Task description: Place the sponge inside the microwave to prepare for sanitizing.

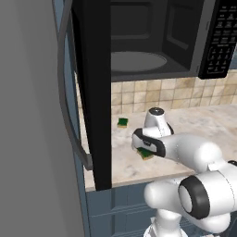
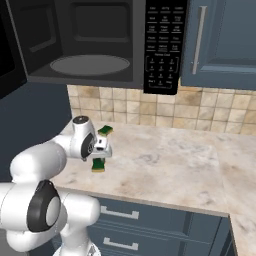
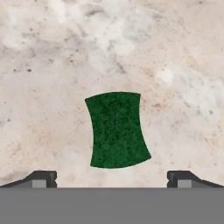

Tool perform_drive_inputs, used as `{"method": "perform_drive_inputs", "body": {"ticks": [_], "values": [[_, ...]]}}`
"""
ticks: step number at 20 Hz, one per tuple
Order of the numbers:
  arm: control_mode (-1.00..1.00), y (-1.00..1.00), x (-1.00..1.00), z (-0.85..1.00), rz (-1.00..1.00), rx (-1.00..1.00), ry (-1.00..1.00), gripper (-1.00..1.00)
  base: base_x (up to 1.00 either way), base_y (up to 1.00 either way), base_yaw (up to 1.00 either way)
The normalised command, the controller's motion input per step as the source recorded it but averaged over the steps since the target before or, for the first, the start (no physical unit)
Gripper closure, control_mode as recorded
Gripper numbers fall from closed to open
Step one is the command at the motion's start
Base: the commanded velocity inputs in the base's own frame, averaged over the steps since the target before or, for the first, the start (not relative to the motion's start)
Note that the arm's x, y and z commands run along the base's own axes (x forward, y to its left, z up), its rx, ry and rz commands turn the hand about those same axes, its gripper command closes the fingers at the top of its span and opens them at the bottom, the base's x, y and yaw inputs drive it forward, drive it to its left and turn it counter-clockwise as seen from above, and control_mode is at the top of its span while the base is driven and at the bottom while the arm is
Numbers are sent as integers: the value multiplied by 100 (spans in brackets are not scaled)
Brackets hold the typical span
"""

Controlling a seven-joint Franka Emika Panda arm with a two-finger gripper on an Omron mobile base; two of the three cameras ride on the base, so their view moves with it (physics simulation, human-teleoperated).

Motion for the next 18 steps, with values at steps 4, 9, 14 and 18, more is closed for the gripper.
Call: {"method": "perform_drive_inputs", "body": {"ticks": [4, 9, 14, 18], "values": [[-100, 0, 5, -31, 0, 0, 1, -100, 0, 0, 0], [-100, 0, 8, -30, 0, 0, 0, -100, 0, 0, 0], [-100, 0, 18, -22, 0, 0, 0, -100, 0, 0, 0], [-100, 0, 26, -17, 0, 0, 0, -100, 0, 0, 0]]}}
